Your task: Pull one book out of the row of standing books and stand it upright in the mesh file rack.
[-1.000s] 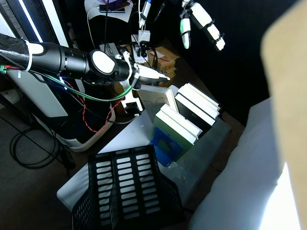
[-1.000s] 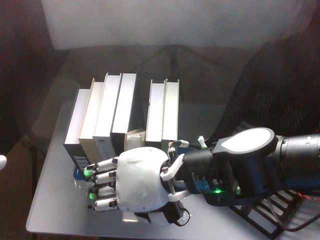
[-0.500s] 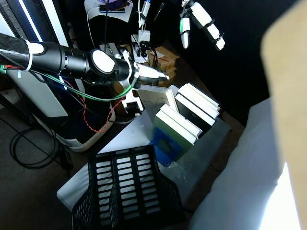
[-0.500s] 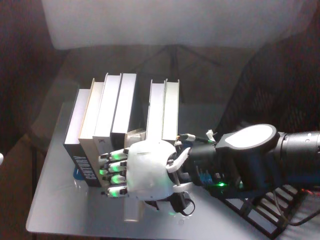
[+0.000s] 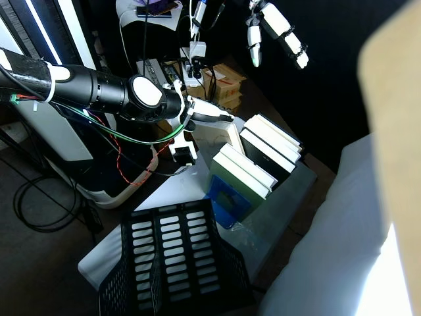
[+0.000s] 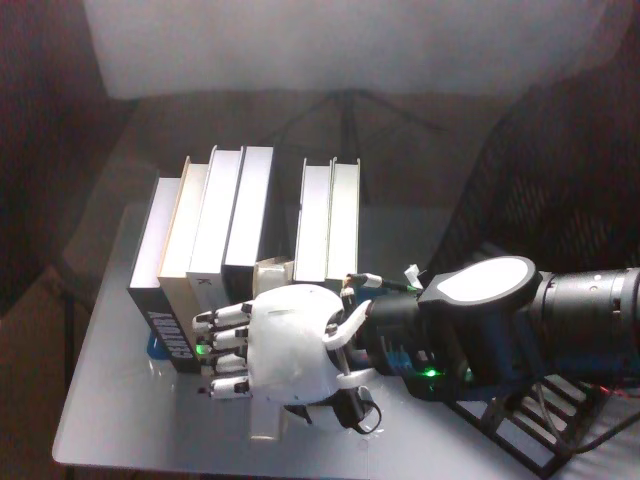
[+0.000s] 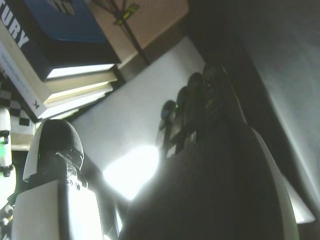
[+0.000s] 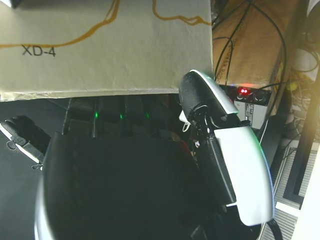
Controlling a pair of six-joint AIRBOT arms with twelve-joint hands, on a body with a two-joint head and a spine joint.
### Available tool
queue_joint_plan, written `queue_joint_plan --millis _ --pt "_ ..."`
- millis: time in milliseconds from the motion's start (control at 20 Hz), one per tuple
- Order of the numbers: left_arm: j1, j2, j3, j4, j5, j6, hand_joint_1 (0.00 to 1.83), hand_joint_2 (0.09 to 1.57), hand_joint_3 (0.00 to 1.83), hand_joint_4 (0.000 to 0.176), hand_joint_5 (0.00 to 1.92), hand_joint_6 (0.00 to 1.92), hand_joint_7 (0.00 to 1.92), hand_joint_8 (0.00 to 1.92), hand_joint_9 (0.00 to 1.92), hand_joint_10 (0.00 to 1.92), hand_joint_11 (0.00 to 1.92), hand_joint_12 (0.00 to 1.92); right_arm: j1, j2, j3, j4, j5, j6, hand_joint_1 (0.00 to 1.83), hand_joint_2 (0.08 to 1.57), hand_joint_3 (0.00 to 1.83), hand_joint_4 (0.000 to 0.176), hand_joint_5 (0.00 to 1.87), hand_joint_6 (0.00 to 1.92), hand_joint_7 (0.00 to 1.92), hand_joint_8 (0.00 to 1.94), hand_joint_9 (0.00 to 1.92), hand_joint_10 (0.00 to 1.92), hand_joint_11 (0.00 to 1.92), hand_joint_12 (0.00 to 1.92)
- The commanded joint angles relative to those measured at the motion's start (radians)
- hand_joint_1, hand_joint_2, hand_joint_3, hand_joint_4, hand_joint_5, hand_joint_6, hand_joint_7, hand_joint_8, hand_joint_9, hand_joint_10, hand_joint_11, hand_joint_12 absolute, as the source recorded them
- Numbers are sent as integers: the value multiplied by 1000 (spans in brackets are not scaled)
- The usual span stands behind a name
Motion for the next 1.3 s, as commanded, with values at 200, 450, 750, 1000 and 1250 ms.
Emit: queue_joint_plan --millis 200,450,750,1000,1250 --pt "3 2 9 -19 -119 -6 748 1130 1 40 28 3 0 0 0 0 0 0 -11 5 -2 26 33 3 0 1571 172 0 0 709 157 54 0 130 0 0" --pt "3 2 9 -19 -120 -7 683 1139 1 52 16 1 0 0 0 0 0 0 -11 5 -7 35 50 3 0 1571 172 0 0 709 158 52 0 130 0 0" --pt "3 2 8 -24 -120 -6 734 1101 0 40 41 7 0 0 0 0 0 0 -5 4 -5 35 38 3 0 1571 172 0 0 709 159 49 0 130 0 0" --pt "3 0 8 -25 -119 -6 818 1124 2 45 34 0 0 0 0 0 0 0 -5 -18 37 40 -13 3 0 1571 172 0 0 709 160 47 0 130 0 0" --pt "3 -1 7 -24 -122 -8 800 1126 1 57 21 0 0 0 0 0 0 0 -5 -28 42 33 -17 3 0 1571 172 0 0 709 161 45 0 130 0 0"
